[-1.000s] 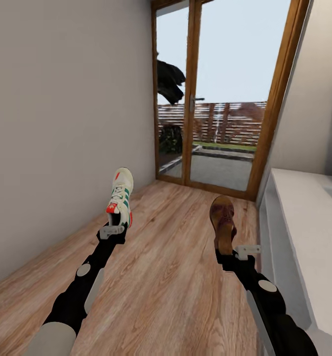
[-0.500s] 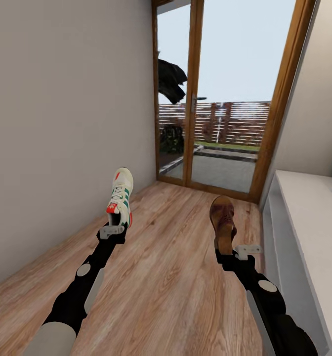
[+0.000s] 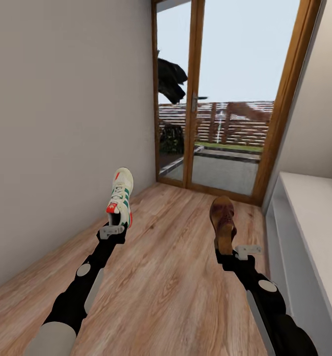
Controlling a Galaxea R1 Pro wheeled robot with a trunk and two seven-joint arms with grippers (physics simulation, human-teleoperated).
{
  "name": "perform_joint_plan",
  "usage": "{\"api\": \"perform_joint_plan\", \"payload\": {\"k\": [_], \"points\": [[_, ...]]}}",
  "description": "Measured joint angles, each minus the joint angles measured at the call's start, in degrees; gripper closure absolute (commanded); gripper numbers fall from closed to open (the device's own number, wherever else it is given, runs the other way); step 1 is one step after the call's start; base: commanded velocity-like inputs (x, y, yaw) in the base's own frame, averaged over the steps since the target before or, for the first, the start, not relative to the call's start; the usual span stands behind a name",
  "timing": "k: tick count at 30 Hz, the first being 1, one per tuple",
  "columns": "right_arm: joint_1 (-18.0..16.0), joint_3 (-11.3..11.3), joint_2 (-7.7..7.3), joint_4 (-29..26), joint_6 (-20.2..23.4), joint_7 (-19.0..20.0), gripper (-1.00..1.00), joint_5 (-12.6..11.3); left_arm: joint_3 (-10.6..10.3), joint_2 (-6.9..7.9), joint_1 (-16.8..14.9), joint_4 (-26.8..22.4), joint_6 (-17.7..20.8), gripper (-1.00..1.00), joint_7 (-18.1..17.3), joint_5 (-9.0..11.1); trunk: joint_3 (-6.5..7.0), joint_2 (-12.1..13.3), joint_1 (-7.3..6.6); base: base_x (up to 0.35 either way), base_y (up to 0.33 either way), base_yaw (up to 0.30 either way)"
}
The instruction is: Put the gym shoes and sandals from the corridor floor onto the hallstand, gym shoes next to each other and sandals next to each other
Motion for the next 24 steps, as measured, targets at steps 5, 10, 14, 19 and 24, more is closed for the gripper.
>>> {"api": "perform_joint_plan", "payload": {"k": [5,10,14,19,24], "points": [[0.0,0.0,0.00,-0.1,0.0,0.0,1.00,0.0,0.0,0.00,0.0,0.0,0.0,1.00,0.0,0.0,0.00,0.0,0.00,0.343,0.000,0.000],[0.0,0.0,0.00,-0.1,0.0,0.0,1.00,0.0,0.0,0.00,0.0,0.0,0.0,1.00,0.0,0.0,0.00,0.0,0.00,0.346,0.000,0.000],[0.0,0.0,0.00,-0.1,0.0,0.0,1.00,0.0,0.0,0.00,0.0,0.0,0.0,1.00,0.0,0.0,0.00,0.0,0.00,0.347,0.000,0.000],[0.0,0.0,0.00,-0.1,0.0,0.0,1.00,0.0,0.0,0.00,0.0,0.0,0.0,1.00,0.0,0.0,0.00,0.0,0.00,0.347,0.000,0.000],[0.0,0.0,0.00,0.0,0.0,0.0,1.00,0.0,0.0,0.00,0.0,0.0,0.0,1.00,0.0,0.0,0.00,0.0,0.00,0.347,0.000,0.000]]}}
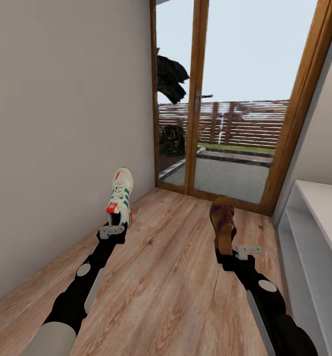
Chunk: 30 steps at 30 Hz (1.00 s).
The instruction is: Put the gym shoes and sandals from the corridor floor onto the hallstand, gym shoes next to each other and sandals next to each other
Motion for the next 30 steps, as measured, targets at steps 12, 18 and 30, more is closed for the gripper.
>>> {"api": "perform_joint_plan", "payload": {"k": [12,18,30], "points": [[0.0,0.0,0.00,0.0,0.0,0.0,1.00,0.0,0.0,0.00,0.0,0.0,0.0,1.00,0.0,0.0,0.00,0.0,0.00,0.347,0.000,0.000],[0.0,0.0,0.00,0.0,0.0,0.0,1.00,0.0,0.0,0.00,0.0,0.0,0.0,1.00,0.0,0.0,0.00,0.0,0.00,0.347,0.000,0.000],[0.0,0.0,0.00,0.0,0.0,0.0,1.00,0.0,0.0,0.00,0.0,0.0,0.0,1.00,0.0,0.0,0.00,0.0,0.00,0.347,0.000,0.000]]}}
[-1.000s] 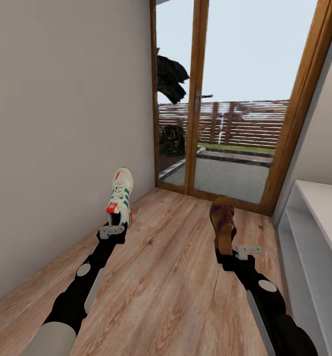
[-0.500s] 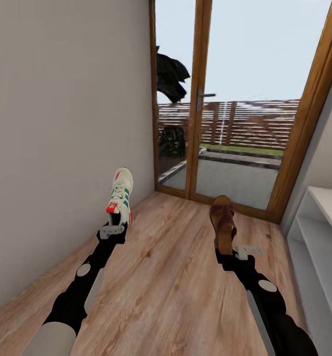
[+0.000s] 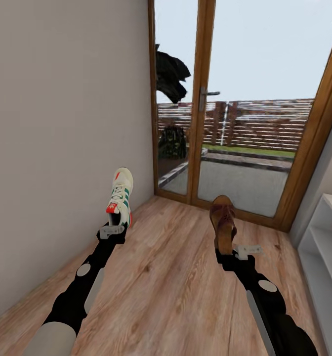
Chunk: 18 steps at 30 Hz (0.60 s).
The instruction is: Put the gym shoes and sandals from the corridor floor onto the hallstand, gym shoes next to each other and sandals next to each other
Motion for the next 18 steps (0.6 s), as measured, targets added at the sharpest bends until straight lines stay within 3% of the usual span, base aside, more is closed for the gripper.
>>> {"api": "perform_joint_plan", "payload": {"k": [6,11,18], "points": [[0.0,0.0,0.00,0.0,0.0,0.0,1.00,0.0,0.0,0.00,0.0,0.0,0.0,1.00,0.0,0.0,0.00,0.0,0.00,0.347,0.000,-0.049],[0.0,0.0,0.00,0.0,0.0,0.0,1.00,0.0,0.0,-0.01,0.0,0.0,0.0,1.00,0.0,0.0,0.03,0.0,0.01,0.306,0.001,-0.246],[0.0,0.0,0.00,0.0,0.0,0.0,1.00,0.0,0.0,-0.01,0.0,0.0,0.0,1.00,0.0,0.0,0.16,0.0,0.02,0.151,0.087,-0.286]]}}
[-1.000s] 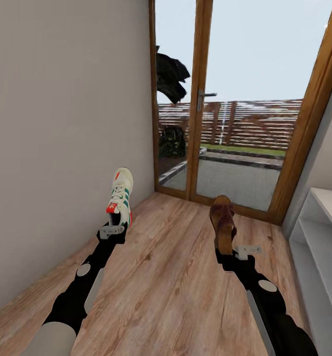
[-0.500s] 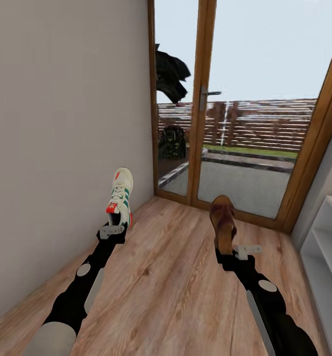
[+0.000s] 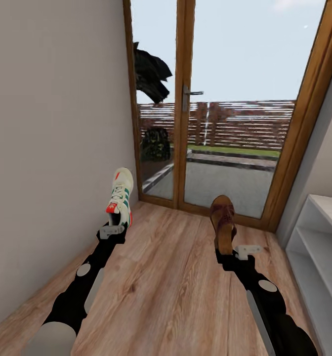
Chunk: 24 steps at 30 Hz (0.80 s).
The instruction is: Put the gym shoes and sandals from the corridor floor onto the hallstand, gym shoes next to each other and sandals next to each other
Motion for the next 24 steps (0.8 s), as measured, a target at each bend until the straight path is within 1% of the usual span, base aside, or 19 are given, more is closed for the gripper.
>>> {"api": "perform_joint_plan", "payload": {"k": [24], "points": [[0.0,0.0,0.00,0.0,0.0,0.0,1.00,0.0,0.0,0.00,0.0,0.0,0.0,1.00,0.0,0.0,0.47,0.0,0.00,0.135,0.288,-0.290]]}}
